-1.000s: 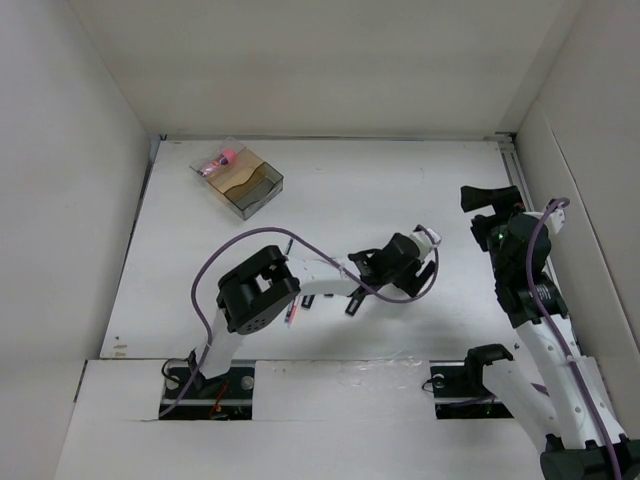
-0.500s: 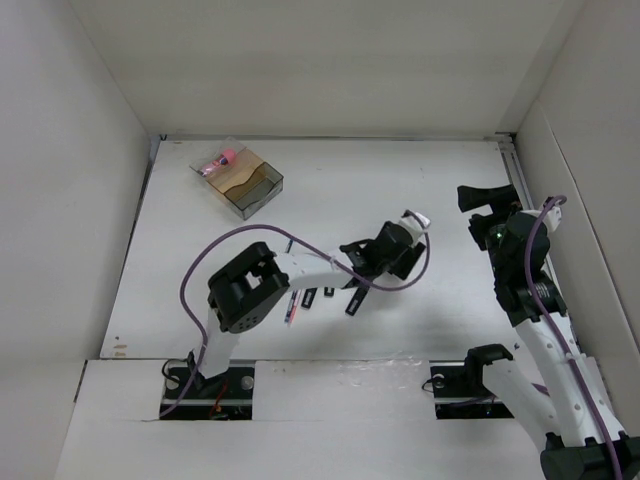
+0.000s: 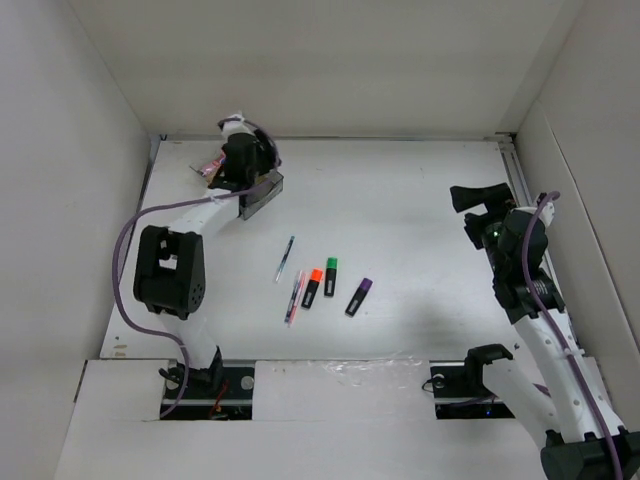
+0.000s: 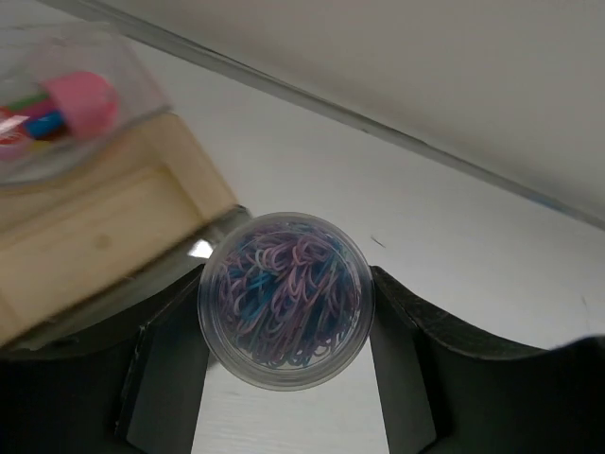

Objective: Sort the stationery into containers
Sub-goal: Place the stationery in the storage box.

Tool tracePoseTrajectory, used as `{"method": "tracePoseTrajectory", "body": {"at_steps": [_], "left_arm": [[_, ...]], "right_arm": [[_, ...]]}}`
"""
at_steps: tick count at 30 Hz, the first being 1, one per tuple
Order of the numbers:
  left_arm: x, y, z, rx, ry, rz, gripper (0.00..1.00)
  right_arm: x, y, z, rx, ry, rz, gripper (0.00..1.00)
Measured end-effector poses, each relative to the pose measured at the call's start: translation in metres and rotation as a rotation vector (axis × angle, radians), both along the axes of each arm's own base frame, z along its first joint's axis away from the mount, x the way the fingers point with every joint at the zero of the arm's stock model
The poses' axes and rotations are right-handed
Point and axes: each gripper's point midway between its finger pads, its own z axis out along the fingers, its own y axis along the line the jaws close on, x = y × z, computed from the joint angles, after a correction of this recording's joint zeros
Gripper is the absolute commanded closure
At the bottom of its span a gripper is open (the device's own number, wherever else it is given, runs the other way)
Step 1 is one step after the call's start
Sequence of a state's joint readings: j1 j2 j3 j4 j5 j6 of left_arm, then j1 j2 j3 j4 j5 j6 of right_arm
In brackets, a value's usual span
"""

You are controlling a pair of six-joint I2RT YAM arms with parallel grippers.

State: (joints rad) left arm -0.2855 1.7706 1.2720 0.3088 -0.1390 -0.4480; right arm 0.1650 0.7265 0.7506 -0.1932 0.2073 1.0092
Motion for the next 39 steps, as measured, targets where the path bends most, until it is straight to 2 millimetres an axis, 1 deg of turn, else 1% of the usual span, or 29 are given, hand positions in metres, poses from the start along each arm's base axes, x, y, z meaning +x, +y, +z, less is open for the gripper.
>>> {"method": "tracePoseTrajectory", "body": {"at_steps": [2, 4, 7, 11, 15, 16, 22, 23, 26, 29, 32, 33, 35, 36, 39], "left_arm": [[0.011, 0.039, -0.006, -0.014, 0.018, 0.080, 0.61], [0.023, 0.063, -0.013, -0.012, 0.044, 0.128, 0.61], [0.039, 0.075, -0.022, -0.008, 0.062, 0.150, 0.61], [0.050, 0.078, -0.039, 0.000, 0.103, 0.142, 0.61], [0.061, 0.082, -0.050, 0.025, 0.130, 0.137, 0.59], [0.067, 0.084, -0.051, 0.035, 0.133, 0.139, 0.59], [0.077, 0.086, -0.048, 0.064, 0.127, 0.142, 0.59], [0.079, 0.086, -0.046, 0.067, 0.123, 0.143, 0.58], [0.081, 0.088, -0.048, 0.078, 0.123, 0.151, 0.58], [0.082, 0.090, -0.056, 0.091, 0.139, 0.154, 0.57], [0.082, 0.091, -0.068, 0.103, 0.161, 0.157, 0.51], [0.082, 0.092, -0.071, 0.106, 0.167, 0.158, 0.51], [0.081, 0.092, -0.079, 0.111, 0.181, 0.161, 0.48], [0.081, 0.093, -0.082, 0.113, 0.186, 0.162, 0.45], [0.081, 0.093, -0.088, 0.117, 0.198, 0.162, 0.42]], "right_arm": [[0.001, 0.002, -0.002, -0.002, 0.005, 0.012, 0.01], [0.001, 0.003, -0.002, -0.005, 0.007, 0.019, 0.01], [0.002, 0.007, -0.003, -0.006, 0.010, 0.041, 0.01], [0.004, 0.011, -0.004, -0.003, 0.009, 0.057, 0.02], [0.005, 0.014, -0.005, -0.001, 0.013, 0.075, 0.02], [0.004, 0.014, -0.005, 0.000, 0.013, 0.078, 0.02], [0.004, 0.016, -0.005, 0.001, 0.013, 0.085, 0.02], [0.004, 0.016, -0.005, 0.001, 0.013, 0.086, 0.02], [0.004, 0.017, -0.005, 0.002, 0.013, 0.090, 0.02], [0.004, 0.017, -0.005, 0.002, 0.013, 0.090, 0.02], [0.004, 0.017, -0.005, 0.002, 0.013, 0.093, 0.02], [0.004, 0.017, -0.004, 0.003, 0.013, 0.094, 0.02], [0.004, 0.017, -0.004, 0.003, 0.013, 0.094, 0.02], [0.004, 0.018, -0.004, 0.003, 0.013, 0.095, 0.02], [0.004, 0.018, -0.004, 0.003, 0.013, 0.097, 0.02]]}}
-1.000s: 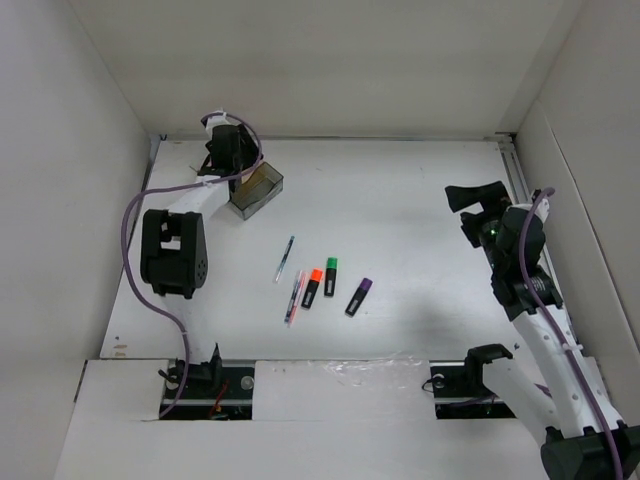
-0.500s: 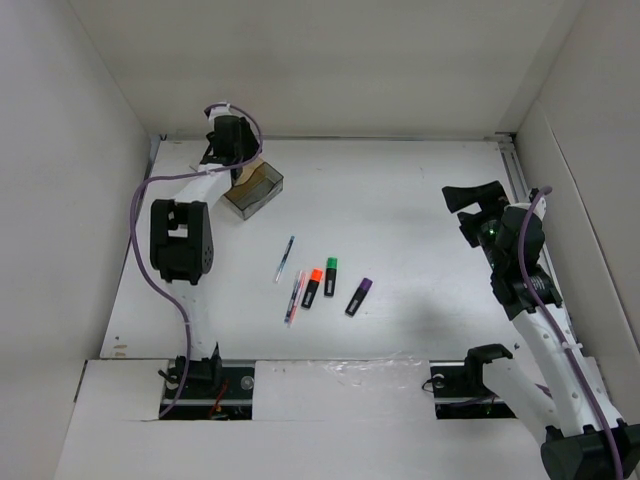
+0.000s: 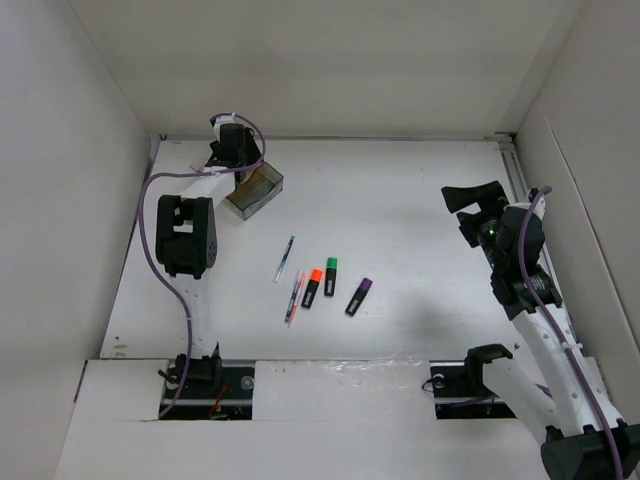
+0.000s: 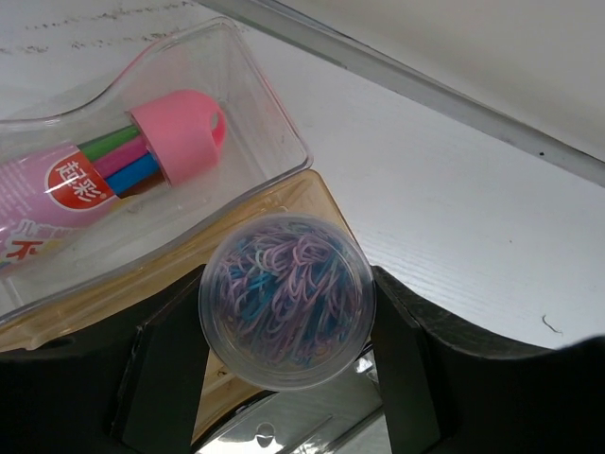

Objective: Sort the stationery into containers
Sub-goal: Place the stationery in the storage box.

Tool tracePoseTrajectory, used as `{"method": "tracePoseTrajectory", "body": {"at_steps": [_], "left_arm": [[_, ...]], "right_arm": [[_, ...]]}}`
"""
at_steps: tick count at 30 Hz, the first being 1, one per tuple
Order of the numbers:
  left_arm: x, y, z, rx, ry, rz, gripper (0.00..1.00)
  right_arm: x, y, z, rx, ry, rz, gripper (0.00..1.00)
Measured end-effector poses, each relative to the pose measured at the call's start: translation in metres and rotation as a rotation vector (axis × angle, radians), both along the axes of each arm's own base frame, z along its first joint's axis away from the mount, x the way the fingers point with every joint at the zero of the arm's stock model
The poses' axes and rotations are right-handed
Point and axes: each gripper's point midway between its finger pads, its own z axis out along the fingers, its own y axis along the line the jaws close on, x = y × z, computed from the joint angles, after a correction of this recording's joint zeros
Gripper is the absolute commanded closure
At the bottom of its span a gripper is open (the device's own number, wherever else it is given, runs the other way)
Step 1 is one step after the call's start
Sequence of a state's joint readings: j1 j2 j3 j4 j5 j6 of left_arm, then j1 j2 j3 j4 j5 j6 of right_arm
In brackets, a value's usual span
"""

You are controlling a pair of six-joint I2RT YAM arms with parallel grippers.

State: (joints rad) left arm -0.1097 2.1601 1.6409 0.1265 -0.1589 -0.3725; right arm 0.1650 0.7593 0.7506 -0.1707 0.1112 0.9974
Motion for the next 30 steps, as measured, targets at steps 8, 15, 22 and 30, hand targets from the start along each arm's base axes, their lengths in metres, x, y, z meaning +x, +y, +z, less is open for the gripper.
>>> {"method": "tracePoseTrajectory", "body": {"at_steps": [8, 15, 22, 30], "left_arm": [[0.000, 0.001, 0.000, 0.009, -0.001, -0.003, 0.47], [0.001, 0.001, 0.000, 0.016, -0.004, -0.006, 0.45], [0.001, 0.002, 0.000, 0.024, -0.002, -0.004, 0.30], [-0.004, -0.002, 0.010, 0.023, -0.018, -0.011, 0.34]], "right_arm": [[0.000, 0.001, 0.002, 0.002, -0.006, 0.005, 0.02], [0.000, 0.002, 0.002, 0.003, -0.006, 0.010, 0.02], [0.000, 0.003, 0.002, 0.004, -0.007, 0.015, 0.02], [0.001, 0.004, 0.005, 0.007, -0.020, 0.019, 0.02]]}}
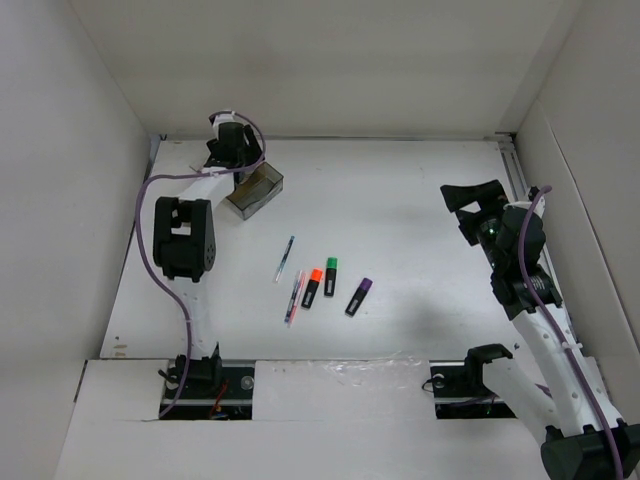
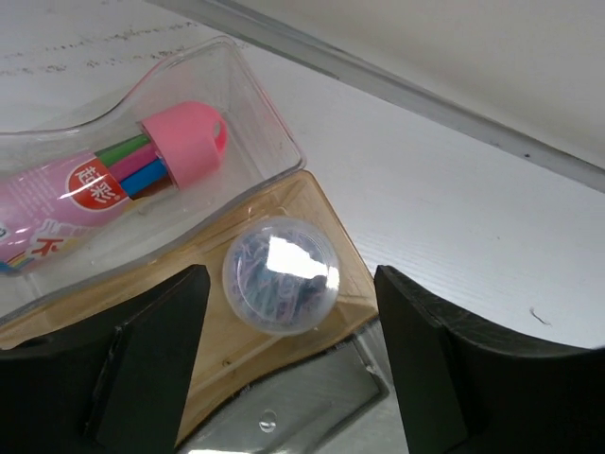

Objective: Sort the stationery into containers
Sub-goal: Place the stationery in the storage box, then pick up the pen from the center of the board.

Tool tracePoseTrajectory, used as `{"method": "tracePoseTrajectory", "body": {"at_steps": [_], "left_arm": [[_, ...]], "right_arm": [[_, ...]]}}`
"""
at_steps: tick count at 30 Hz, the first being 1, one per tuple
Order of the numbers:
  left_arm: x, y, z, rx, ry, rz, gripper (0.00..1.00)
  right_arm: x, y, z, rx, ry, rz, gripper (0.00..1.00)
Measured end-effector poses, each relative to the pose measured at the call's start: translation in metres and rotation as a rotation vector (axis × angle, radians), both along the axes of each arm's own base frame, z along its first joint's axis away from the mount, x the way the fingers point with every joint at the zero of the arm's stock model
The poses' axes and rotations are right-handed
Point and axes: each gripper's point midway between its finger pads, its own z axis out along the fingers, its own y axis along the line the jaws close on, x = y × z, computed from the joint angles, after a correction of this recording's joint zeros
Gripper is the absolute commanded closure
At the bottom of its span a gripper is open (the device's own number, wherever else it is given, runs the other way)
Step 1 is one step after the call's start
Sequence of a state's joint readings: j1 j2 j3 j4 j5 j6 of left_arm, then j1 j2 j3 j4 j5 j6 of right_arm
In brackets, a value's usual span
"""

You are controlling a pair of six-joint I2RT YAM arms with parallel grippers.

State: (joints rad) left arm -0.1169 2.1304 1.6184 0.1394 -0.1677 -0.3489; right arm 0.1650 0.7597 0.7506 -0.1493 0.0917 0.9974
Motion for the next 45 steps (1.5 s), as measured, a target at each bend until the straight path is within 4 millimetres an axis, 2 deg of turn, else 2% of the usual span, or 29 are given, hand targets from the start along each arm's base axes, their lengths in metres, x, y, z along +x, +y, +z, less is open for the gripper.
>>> {"method": "tracePoseTrajectory", "body": {"at_steps": [4, 6, 7, 9, 11, 14, 16, 18, 22, 25, 26, 33, 40, 45], "left_arm": [[-0.019, -0.013, 0.029, -0.018, -0.055, -0.021, 0.46], [-0.040, -0.027, 0.048, -0.047, -0.103, -0.038, 0.53], [-0.051, -0.036, 0.058, -0.066, -0.127, -0.050, 0.54], [-0.076, -0.057, 0.076, -0.107, -0.189, -0.082, 0.58], [-0.102, -0.081, 0.084, -0.131, -0.219, -0.117, 0.62], [-0.144, -0.123, 0.077, -0.125, -0.215, -0.188, 0.64], [-0.178, -0.154, 0.054, -0.105, -0.166, -0.261, 0.65], [-0.197, -0.161, 0.036, -0.089, -0.123, -0.290, 0.65], [-0.230, -0.134, -0.012, -0.026, 0.006, -0.256, 0.57], [-0.240, -0.122, -0.028, -0.010, 0.060, -0.240, 0.54], [-0.242, -0.121, -0.030, -0.007, 0.071, -0.239, 0.51], [-0.252, -0.127, -0.039, -0.021, 0.123, -0.289, 0.48], [-0.276, -0.116, -0.070, 0.011, 0.233, -0.301, 0.48], [-0.284, -0.114, -0.087, 0.029, 0.293, -0.306, 0.48]], "right_arm": [[0.000, 0.001, 0.000, 0.000, -0.001, 0.005, 0.11], [-0.001, 0.002, 0.000, -0.002, -0.001, 0.014, 0.19], [-0.001, 0.003, 0.000, -0.003, -0.001, 0.017, 0.32], [-0.001, 0.004, 0.000, -0.005, -0.002, 0.023, 0.50], [-0.001, 0.004, 0.000, -0.006, -0.002, 0.025, 0.60], [-0.001, 0.004, 0.000, -0.007, -0.003, 0.027, 0.60], [-0.001, 0.005, 0.000, -0.006, -0.001, 0.029, 0.56], [0.000, 0.006, -0.002, -0.007, 0.004, 0.038, 0.53], [0.002, 0.009, -0.007, -0.007, 0.022, 0.049, 0.37], [0.004, 0.011, -0.010, -0.006, 0.031, 0.059, 0.30], [0.004, 0.012, -0.011, -0.005, 0.035, 0.063, 0.30], [0.010, 0.016, -0.024, -0.007, 0.076, 0.081, 0.27], [0.015, 0.017, -0.033, 0.003, 0.107, 0.078, 0.27], [0.017, 0.020, -0.029, 0.024, 0.102, 0.087, 0.30]]}}
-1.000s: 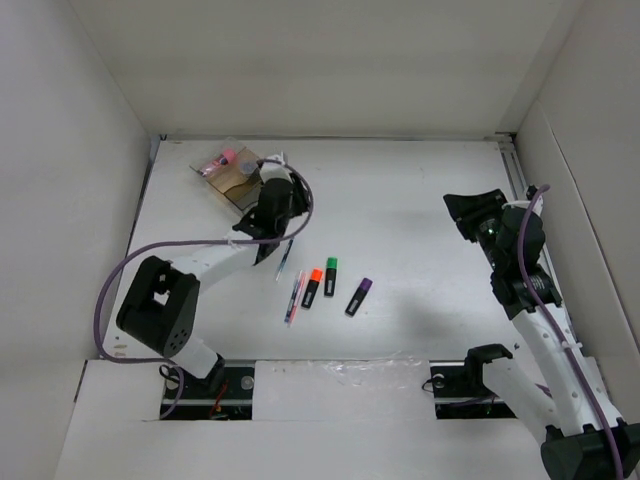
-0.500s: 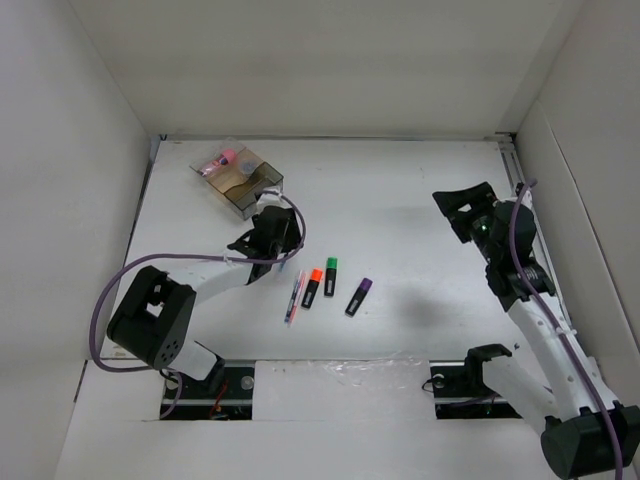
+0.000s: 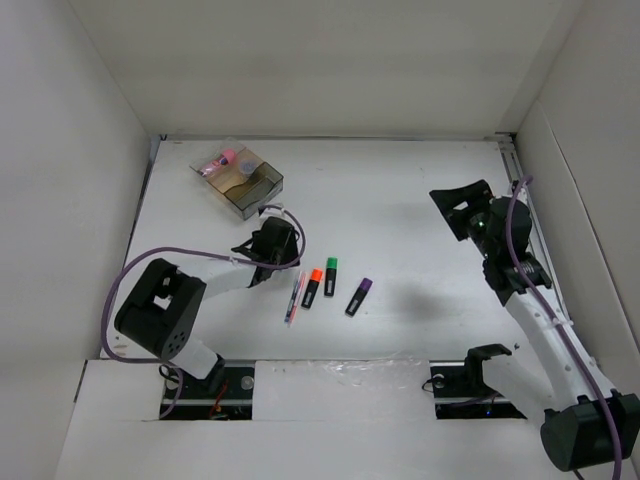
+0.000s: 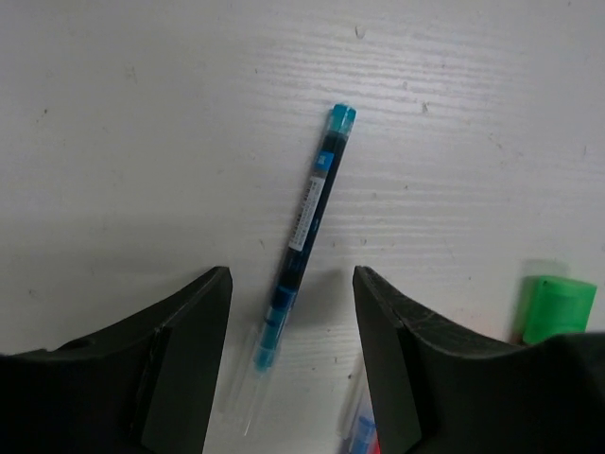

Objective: Sort the stationery into containers
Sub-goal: Pick up the pen from the center of the board.

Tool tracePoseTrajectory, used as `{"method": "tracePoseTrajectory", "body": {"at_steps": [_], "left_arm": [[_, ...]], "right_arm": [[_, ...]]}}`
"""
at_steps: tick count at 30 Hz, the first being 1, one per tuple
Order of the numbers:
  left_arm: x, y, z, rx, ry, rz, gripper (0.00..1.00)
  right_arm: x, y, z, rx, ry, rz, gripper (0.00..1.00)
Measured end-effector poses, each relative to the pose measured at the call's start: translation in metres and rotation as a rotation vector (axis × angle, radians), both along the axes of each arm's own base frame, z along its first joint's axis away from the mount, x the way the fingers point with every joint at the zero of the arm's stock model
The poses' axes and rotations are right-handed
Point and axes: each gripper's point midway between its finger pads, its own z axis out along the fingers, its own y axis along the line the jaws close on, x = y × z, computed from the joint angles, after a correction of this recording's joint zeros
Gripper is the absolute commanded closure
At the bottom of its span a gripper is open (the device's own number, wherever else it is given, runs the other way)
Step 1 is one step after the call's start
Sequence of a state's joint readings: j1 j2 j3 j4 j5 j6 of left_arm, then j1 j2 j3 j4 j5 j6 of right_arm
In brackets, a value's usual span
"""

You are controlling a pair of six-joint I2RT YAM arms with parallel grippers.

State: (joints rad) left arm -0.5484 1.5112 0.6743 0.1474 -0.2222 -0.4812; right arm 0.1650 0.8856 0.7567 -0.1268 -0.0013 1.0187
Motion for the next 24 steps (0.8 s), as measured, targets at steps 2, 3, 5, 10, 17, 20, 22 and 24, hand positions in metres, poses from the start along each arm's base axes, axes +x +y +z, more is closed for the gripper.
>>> {"method": "tracePoseTrajectory", "body": {"at_steps": [2, 3, 5, 10, 17, 20, 22, 24], "left_arm": [[0.001, 0.000, -0.002, 0.007, 0.008, 0.000, 0.51], [0.002, -0.001, -0.002, 0.007, 0.009, -0.001, 0.53], [0.003, -0.002, -0.003, 0.009, 0.011, -0.001, 0.56], [0.007, -0.002, -0.005, 0.034, 0.027, 0.004, 0.81], [0.009, -0.007, -0.005, 0.075, 0.030, 0.000, 0.98], [0.008, -0.006, -0.004, 0.081, 0.036, 0.000, 0.99], [0.010, -0.007, 0.003, 0.077, 0.034, 0.000, 0.99], [0.021, -0.015, 0.020, 0.056, 0.003, 0.001, 0.99]], "right_arm": [[0.001, 0.001, 0.003, 0.005, -0.009, 0.002, 0.30], [0.001, 0.001, 0.005, 0.007, -0.014, 0.003, 0.30], [0.001, 0.001, 0.007, 0.010, -0.019, 0.005, 0.31], [0.001, 0.001, 0.012, 0.014, -0.040, 0.005, 0.31], [-0.006, -0.001, 0.016, 0.017, -0.067, -0.001, 0.31], [-0.008, -0.001, 0.018, 0.018, -0.076, -0.003, 0.31], [-0.009, -0.002, 0.021, 0.019, -0.086, -0.003, 0.31], [-0.010, -0.002, 0.023, 0.021, -0.091, -0.002, 0.31]]}}
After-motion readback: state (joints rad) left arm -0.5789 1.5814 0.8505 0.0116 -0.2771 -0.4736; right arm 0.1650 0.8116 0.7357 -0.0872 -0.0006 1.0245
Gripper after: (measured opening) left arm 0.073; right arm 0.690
